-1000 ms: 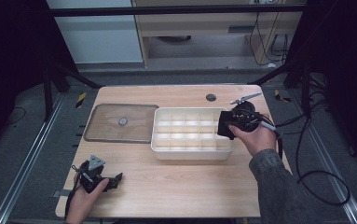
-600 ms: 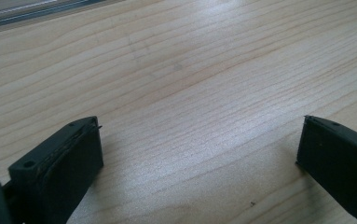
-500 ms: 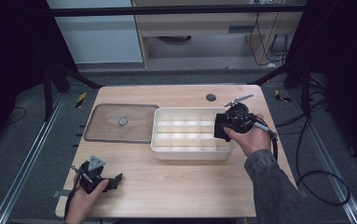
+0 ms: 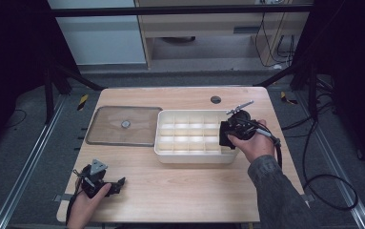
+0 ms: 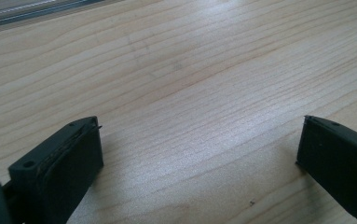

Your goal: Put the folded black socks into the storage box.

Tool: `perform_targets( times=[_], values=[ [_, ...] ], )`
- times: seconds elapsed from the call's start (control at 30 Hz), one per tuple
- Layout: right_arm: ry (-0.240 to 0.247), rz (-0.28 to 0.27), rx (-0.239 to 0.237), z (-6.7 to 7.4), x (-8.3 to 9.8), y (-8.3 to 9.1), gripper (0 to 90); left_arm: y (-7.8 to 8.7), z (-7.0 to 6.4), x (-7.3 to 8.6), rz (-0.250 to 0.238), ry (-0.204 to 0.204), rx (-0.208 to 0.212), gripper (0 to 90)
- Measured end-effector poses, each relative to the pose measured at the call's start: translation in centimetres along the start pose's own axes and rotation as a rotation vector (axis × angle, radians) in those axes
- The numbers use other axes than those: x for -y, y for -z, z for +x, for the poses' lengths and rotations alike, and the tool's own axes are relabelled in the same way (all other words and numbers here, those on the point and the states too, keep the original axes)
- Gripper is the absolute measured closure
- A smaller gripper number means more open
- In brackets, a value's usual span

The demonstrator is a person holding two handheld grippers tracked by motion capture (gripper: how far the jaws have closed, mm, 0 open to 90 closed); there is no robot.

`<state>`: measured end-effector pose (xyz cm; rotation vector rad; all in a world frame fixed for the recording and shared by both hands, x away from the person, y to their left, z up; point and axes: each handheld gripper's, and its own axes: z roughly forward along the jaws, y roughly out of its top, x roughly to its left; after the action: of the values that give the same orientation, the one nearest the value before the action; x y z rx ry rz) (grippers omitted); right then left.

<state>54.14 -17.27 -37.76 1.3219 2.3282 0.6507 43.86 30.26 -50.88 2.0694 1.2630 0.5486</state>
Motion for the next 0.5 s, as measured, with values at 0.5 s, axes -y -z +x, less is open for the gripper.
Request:
perform_targets(
  times=[0.5],
  values=[
    [0.037, 0.057, 0.028, 0.4, 0.5, -1.5, 63.2, 0.0, 0.0, 0.0, 0.000, 0.000, 0.000, 0.0]
  ],
)
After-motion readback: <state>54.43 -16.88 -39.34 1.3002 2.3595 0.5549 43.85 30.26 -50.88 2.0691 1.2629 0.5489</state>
